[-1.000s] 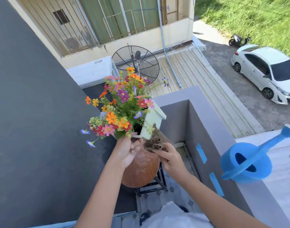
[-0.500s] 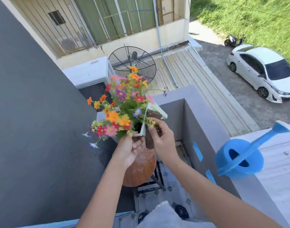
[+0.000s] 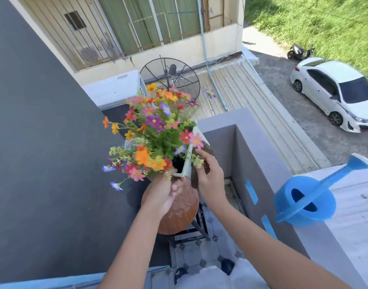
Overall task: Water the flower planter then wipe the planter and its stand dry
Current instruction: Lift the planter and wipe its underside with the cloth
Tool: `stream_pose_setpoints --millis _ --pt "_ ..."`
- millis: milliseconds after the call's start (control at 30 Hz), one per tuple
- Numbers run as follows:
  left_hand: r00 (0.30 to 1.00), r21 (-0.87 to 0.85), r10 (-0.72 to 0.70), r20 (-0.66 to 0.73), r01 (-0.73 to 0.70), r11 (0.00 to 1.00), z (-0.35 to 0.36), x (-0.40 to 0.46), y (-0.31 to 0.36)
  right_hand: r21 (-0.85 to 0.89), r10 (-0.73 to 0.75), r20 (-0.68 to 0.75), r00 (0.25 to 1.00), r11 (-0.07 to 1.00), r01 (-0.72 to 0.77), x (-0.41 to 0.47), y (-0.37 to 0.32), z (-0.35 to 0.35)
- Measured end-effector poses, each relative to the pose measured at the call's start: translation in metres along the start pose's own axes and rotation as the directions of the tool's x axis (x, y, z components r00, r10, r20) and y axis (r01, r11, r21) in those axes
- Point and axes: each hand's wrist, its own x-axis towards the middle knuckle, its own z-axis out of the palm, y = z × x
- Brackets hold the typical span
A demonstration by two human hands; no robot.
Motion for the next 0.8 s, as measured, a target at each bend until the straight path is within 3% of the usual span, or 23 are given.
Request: stream_pose_setpoints --millis 233,300,400,533,667,800 --pt "0.998 -0.035 -0.066 -0.001 0.066 0.997 -0.004 0.012 -0.006 0.265 0.018 0.02 1.0 0.964 -0.023 0.027 -0.021 0.001" --pt "0.997 -0.041 -0.08 0.007 0.08 0.996 -0.004 0.011 -0.006 0.259 0.027 0.004 1.0 0.965 -0.027 0.035 -0.017 -0.001" --pt "0.996 -0.122 -0.085 0.042 0.089 0.989 -0.006 0.008 -0.005 0.109 0.022 -0.023 0.999 0.994 -0.02 0.055 -0.002 -0.008" --pt "0.996 -0.153 -0.077 0.052 0.084 0.985 -0.003 0.003 -0.003 -0.058 0.172 -0.03 0.985 0.983 -0.174 0.076 0.032 -0.019" --pt "0.996 -0.089 -0.079 0.038 0.082 0.993 -0.006 0.004 -0.003 0.024 0.311 -0.009 0.95 0.95 -0.311 0.087 0.037 -0.023" --pt "0.995 -0.039 -0.082 0.058 0.084 0.996 -0.005 0.011 -0.003 0.047 0.18 -0.012 0.984 0.983 -0.179 0.091 0.009 -0.014"
